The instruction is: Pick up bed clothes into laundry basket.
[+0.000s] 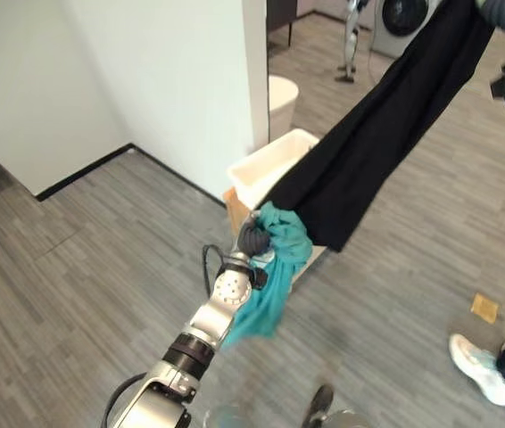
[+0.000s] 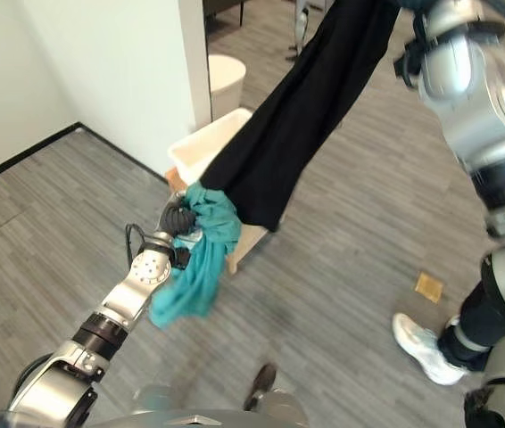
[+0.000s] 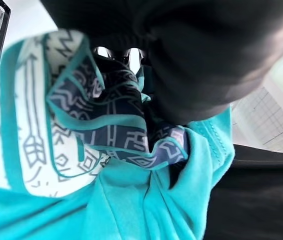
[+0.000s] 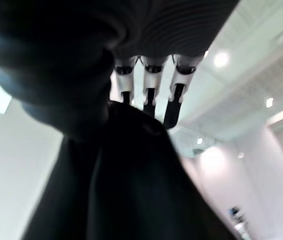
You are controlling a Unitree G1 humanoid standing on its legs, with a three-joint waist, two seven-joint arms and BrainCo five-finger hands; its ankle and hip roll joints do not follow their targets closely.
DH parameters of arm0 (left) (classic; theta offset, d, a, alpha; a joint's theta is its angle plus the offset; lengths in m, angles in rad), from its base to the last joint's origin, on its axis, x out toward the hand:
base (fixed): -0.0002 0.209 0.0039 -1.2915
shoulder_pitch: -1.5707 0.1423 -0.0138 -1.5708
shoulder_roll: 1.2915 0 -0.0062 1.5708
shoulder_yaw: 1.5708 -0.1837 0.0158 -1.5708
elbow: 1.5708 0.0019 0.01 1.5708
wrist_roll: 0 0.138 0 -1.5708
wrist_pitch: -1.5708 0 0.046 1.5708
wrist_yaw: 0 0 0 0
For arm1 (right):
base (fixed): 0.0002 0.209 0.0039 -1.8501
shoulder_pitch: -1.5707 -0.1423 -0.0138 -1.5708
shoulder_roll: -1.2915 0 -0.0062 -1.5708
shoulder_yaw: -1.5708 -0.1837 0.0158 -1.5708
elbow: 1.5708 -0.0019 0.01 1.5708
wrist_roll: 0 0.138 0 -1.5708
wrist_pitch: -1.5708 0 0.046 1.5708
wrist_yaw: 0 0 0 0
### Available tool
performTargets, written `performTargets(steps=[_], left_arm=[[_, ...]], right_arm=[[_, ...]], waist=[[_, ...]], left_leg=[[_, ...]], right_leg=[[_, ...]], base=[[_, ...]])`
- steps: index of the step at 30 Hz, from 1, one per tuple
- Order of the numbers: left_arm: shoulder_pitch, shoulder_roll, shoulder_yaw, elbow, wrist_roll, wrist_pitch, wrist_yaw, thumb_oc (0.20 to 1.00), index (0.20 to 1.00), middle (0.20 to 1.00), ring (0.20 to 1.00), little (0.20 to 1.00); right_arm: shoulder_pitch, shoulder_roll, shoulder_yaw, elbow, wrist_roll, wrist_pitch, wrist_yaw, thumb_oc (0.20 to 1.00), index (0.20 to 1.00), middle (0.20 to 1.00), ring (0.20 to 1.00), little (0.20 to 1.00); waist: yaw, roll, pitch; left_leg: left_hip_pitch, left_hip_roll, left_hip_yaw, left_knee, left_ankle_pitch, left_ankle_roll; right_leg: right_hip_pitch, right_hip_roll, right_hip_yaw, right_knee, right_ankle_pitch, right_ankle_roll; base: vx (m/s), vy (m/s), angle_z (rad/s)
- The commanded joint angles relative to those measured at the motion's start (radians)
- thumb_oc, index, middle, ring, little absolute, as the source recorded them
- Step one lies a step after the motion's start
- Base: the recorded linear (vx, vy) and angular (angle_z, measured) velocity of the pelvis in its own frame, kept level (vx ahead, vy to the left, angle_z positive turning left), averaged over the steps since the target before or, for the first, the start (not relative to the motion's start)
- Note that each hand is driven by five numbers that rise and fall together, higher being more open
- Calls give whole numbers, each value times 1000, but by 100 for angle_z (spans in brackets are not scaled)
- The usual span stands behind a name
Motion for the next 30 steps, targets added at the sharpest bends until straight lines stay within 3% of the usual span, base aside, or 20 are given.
performTargets(steps=[1,2,4,5,7,8,9,11,12,14,15,17,19,21,24,30], left_arm=[[-50,6,-64,-97,-46,-77,-4,200,200,200,200,200],[-44,5,-60,-95,-43,-79,-4,200,200,200,200,200],[-40,3,-61,-88,-36,-79,-5,200,200,200,200,200],[-39,2,-66,-82,-33,-78,-7,200,200,200,200,200],[-57,-5,-78,-77,-35,-77,-14,200,200,200,200,200],[-49,-5,-74,-77,-45,-73,-23,200,200,200,200,200],[-32,-4,-75,-82,-56,-74,-26,200,200,200,200,200],[-13,5,-77,-100,-67,-72,-23,200,200,200,200,200],[-4,6,-71,-103,-78,-71,-13,200,200,200,200,200],[1,20,-65,-108,-85,-71,-5,200,200,200,200,200],[7,28,-57,-105,-85,-76,1,200,200,200,200,200],[11,30,-60,-104,-78,-83,-4,200,200,200,200,200],[26,36,-72,-111,-75,-84,-16,200,200,200,200,200],[46,44,-70,-125,-90,-93,-31,200,200,200,200,200],[84,34,-35,-124,-88,-91,-45,200,200,200,200,200],[143,41,-3,-160,-79,-92,-59,200,200,200,200,200]], right_arm=[[-204,35,108,99,14,24,-23,200,200,200,200,200],[-244,64,137,142,0,22,-24,200,200,200,200,200],[-285,109,154,219,-6,23,-24,200,200,200,200,200],[-304,117,167,247,-12,28,-25,200,200,200,200,200],[-326,133,185,274,-18,32,-28,200,200,200,200,200],[-313,131,174,278,-33,37,-19,200,200,200,200,200],[-301,130,156,263,-33,35,-23,200,200,200,200,200],[-256,130,94,210,-1,22,-44,200,200,200,200,200],[-237,129,68,159,9,18,-49,200,200,200,200,200],[-170,112,6,5,10,14,-48,200,200,200,200,200],[-126,93,-40,-97,15,3,-53,200,200,200,200,200],[-91,48,-76,-151,34,-9,-64,200,200,200,200,200],[-64,-61,-58,-217,13,-13,-88,200,200,200,200,200],[-34,-86,-81,-225,22,8,-36,200,200,200,200,200],[30,-84,-139,-243,44,-5,-21,200,200,200,200,200],[43,-97,-132,-230,-22,10,2,200,200,200,200,200]], waist=[[70,12,-21],[78,28,-32],[100,54,-53],[104,55,-65],[98,66,-84],[105,85,-99],[118,84,-113],[115,89,-116],[104,92,-113],[63,97,-87],[41,99,-74],[17,97,-62],[-14,87,-63],[-16,79,-78],[-1,79,-104],[5,88,-139]], left_leg=[[-23,31,137,-295,-10,80],[-3,27,163,-427,5,77],[-16,30,224,-618,107,74],[-32,36,262,-682,121,62],[-23,53,362,-746,130,75],[-9,31,372,-748,154,96],[-3,6,353,-747,154,104],[52,-18,366,-763,130,133],[81,-27,365,-767,115,150],[129,-42,352,-767,79,177],[140,-43,318,-767,71,176],[140,-53,263,-767,54,166],[126,-67,199,-767,25,153],[121,-72,180,-767,34,151],[137,-62,191,-767,29,142],[136,-44,171,-767,35,121]], right_leg=[[24,-40,10,11,-83,185],[38,-31,8,11,-99,199],[62,-22,-12,11,-122,214],[92,-20,-17,11,-153,218],[118,-15,-47,11,-178,220],[134,0,-66,11,-162,222],[165,3,-66,14,-158,223],[154,-10,-67,159,-151,230],[128,-35,-52,251,-155,238],[16,-107,21,481,-105,266],[-39,-120,96,461,-105,259],[-81,-109,178,345,-133,241],[-95,-97,267,178,-130,242],[-60,-105,277,144,-87,255],[-22,-125,207,74,-59,261],[39,-114,151,11,-58,265]], base=[[443,114,7],[473,184,-1],[391,164,14],[390,95,28],[306,75,45],[325,105,52],[323,133,35],[293,121,3],[270,138,-4],[197,71,32],[146,-86,67],[138,-202,73],[116,-176,101],[82,-144,149],[100,-112,66],[66,-66,-17]])
